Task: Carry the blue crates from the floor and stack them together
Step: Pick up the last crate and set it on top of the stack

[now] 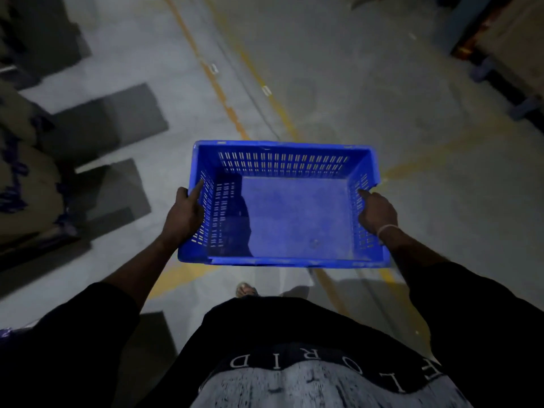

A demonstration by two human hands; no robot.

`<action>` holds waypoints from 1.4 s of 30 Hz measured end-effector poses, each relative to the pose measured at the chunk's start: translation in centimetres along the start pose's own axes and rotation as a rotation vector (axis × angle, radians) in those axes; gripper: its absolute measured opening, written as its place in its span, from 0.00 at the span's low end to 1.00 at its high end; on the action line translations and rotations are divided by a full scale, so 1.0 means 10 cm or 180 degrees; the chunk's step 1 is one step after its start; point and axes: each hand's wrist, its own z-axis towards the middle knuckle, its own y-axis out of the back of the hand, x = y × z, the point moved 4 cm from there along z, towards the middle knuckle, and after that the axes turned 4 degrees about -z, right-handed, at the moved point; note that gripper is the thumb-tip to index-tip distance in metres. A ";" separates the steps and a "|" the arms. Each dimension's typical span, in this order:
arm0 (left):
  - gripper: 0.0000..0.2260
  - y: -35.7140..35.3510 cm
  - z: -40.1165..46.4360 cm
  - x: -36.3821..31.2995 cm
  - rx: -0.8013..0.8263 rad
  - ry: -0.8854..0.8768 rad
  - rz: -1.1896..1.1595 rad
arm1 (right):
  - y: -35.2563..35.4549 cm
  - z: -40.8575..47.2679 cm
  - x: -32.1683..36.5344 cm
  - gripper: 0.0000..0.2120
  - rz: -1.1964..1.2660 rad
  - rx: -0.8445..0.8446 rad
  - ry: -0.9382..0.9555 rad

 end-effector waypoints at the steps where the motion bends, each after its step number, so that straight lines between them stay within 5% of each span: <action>1: 0.31 0.11 0.08 0.08 -0.0042 0.0060 -0.0025 | 0.05 0.15 0.16 0.33 -0.0006 -0.0004 0.0060; 14: 0.34 1.12 1.21 0.72 -0.0393 0.0601 -0.0111 | 0.70 1.97 1.91 0.32 -0.0283 0.0056 0.0605; 32: 0.34 2.19 4.06 1.45 -0.0849 0.1181 -0.0432 | 1.83 5.43 4.21 0.31 -0.0449 0.0124 0.1391; 42: 0.34 2.93 5.86 2.67 -0.1093 0.1213 -0.0345 | 2.14 7.08 5.98 0.32 -0.0601 0.0208 0.1573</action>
